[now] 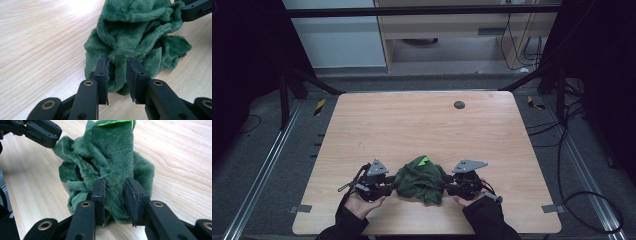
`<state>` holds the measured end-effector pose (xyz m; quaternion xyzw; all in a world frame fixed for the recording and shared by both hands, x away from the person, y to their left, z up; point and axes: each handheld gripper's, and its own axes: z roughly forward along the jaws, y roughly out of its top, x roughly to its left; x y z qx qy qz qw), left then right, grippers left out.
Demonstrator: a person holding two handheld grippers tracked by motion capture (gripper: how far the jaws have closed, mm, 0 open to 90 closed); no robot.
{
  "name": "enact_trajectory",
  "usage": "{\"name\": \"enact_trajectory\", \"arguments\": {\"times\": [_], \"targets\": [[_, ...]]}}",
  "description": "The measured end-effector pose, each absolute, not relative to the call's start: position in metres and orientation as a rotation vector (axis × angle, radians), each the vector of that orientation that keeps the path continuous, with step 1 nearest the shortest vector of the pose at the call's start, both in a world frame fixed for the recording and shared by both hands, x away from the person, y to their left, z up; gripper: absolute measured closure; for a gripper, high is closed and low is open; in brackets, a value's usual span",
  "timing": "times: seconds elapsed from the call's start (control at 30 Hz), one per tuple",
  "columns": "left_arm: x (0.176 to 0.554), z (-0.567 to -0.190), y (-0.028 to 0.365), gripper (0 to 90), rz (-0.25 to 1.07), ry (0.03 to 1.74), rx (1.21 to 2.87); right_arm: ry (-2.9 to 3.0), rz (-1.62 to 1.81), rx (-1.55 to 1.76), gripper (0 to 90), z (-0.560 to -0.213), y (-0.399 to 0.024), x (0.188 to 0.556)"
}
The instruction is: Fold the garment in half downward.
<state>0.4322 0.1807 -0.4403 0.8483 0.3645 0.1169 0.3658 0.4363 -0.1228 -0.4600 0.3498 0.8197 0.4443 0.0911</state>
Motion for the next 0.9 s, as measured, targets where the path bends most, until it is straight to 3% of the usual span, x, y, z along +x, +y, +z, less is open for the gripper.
{"name": "enact_trajectory", "arguments": {"times": [0.43,0.9], "targets": [[0.44,-0.425,0.192,71.9,0.336,0.99,2.106,2.356,1.355,1.046,67.9,-0.441,-0.132,0.443],[0.467,-0.419,0.201,83.6,0.425,1.056,2.029,2.276,1.308,1.135,82.8,-0.434,-0.138,0.468]]}}
